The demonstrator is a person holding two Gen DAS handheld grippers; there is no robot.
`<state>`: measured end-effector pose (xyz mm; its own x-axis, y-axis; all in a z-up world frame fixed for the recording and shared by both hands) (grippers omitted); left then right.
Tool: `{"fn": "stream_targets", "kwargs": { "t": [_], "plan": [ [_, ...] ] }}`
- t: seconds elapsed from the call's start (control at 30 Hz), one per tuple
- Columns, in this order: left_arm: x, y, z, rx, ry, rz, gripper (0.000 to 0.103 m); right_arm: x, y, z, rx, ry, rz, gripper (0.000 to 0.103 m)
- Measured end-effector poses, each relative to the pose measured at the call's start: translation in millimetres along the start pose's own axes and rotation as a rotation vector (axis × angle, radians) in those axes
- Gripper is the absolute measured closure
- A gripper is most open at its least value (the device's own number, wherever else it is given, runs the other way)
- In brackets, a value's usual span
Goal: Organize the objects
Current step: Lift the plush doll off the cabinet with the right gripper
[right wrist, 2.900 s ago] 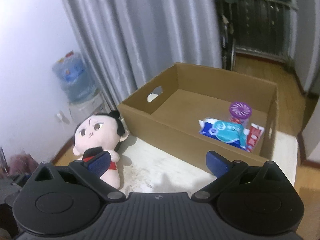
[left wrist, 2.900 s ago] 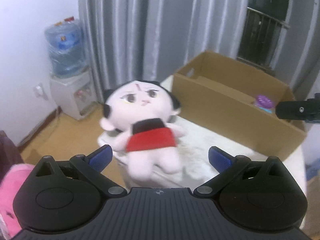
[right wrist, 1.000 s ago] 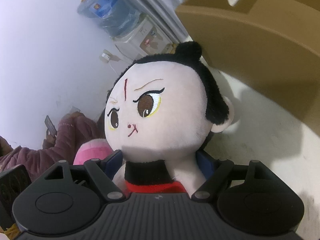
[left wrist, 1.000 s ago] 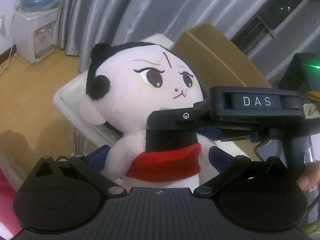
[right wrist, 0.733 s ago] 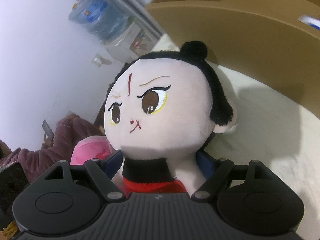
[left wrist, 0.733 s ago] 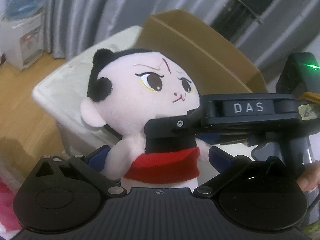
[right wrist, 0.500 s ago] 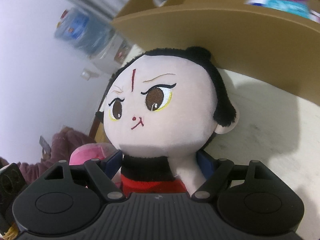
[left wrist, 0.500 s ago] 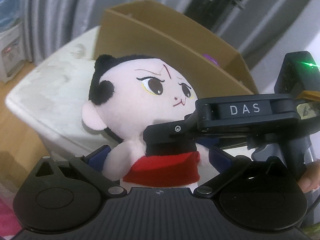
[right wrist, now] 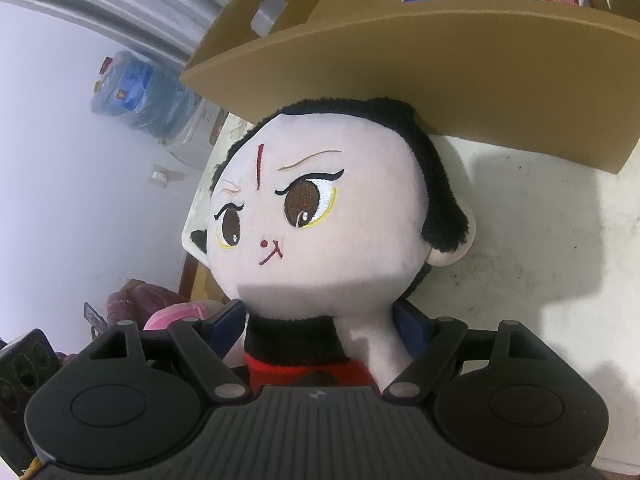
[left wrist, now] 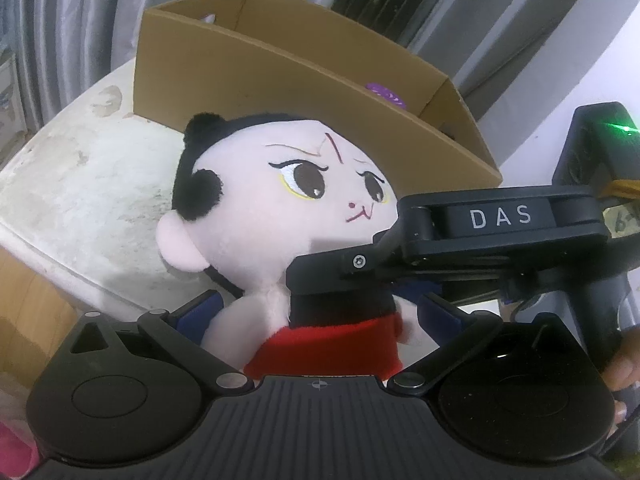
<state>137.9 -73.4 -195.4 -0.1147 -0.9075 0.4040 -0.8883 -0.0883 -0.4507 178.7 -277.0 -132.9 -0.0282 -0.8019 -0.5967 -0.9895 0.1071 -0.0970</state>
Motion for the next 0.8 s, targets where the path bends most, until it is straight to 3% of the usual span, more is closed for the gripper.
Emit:
{"fn": "stream_targets", "kwargs": {
  "t": [0.8],
  "plan": [
    [7.3,-10.1,10.2,-0.007,-0.034,-0.013,0.0,-0.2,4.2,-3.0,-0.035,-0.034,0.041,0.016]
  ]
}}
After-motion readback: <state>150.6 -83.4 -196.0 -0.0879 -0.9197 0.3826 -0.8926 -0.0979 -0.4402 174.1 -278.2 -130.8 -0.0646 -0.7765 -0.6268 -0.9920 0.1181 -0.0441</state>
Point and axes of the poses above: each gripper's, at about its wrist camera, not at the fingertips, and z roughly the way its jaws point, x to its right, y to its underside, the point moved 10 cm from there along z, roughly the way its jaws point, and after that the axes turned 7 degrees about -x, right-handed, at the moved point
